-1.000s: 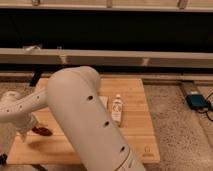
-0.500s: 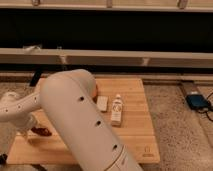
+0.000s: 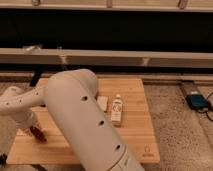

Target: Place the pepper in the ceramic bowl

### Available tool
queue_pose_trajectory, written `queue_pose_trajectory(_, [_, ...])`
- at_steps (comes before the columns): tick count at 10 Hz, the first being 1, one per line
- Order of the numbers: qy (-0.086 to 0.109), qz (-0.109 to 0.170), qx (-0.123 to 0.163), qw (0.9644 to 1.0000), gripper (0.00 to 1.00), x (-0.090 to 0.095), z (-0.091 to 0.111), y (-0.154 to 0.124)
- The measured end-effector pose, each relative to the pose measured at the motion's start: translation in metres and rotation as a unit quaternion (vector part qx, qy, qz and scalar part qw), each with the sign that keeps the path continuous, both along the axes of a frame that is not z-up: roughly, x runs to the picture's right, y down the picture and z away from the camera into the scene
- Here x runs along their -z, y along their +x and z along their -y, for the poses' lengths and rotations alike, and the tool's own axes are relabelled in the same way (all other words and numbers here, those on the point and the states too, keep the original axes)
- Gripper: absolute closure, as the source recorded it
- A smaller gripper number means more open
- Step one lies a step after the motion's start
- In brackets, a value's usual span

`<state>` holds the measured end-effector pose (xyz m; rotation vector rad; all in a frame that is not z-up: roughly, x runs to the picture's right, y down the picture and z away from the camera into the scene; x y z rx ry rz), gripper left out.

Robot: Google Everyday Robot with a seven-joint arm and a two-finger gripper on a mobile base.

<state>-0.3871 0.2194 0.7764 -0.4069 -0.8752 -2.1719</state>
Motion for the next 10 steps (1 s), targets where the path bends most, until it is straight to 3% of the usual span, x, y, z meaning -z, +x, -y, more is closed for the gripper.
queue_pose_trajectory(3, [-0.004,0.028,-0.013,0.9995,1.00,0.048,0.038,0.001])
queue_pose_trajectory(6, [-0.011,0.054,-0.045,0.9974,1.00,0.091,0.093,0.012])
queue_pose_trajectory(8, [-0.015,0.054,-0.077,0.9954,1.00,0.093,0.132,0.029])
queue_pose_trajectory(10, [-0.022,0.043,-0.115,0.9923,1.00,0.072,0.166,0.049])
